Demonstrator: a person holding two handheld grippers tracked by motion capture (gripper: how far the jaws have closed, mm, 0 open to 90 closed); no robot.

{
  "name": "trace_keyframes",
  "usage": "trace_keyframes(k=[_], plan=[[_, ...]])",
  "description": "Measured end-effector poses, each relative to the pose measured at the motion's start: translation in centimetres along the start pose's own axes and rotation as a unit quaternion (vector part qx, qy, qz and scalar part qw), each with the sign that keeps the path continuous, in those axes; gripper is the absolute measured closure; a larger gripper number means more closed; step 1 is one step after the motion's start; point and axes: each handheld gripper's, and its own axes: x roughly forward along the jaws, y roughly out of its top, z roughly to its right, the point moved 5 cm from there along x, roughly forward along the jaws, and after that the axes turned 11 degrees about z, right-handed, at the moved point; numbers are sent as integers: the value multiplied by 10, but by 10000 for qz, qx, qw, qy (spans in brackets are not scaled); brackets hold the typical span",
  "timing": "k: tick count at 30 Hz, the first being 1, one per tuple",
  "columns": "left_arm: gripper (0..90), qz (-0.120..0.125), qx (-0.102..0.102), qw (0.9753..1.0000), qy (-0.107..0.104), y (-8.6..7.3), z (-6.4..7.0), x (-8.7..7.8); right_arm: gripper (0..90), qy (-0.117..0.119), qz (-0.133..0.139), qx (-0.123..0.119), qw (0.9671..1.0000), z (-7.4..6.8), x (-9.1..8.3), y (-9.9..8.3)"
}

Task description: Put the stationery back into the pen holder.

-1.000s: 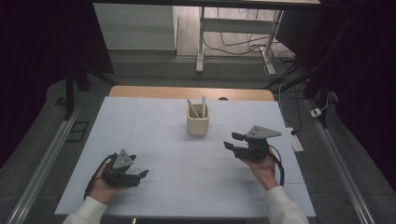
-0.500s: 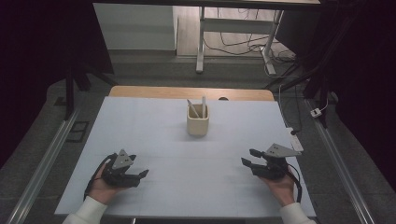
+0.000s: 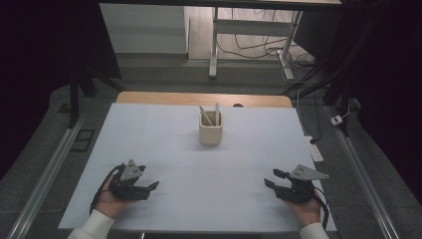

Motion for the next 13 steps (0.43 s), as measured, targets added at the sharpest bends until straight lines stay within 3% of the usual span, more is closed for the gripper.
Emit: trace_keyframes(k=[13], plan=[[250, 0, -33, 10000, 6, 0, -1, 0, 438, 27, -108, -91, 9999, 0, 2, -3]])
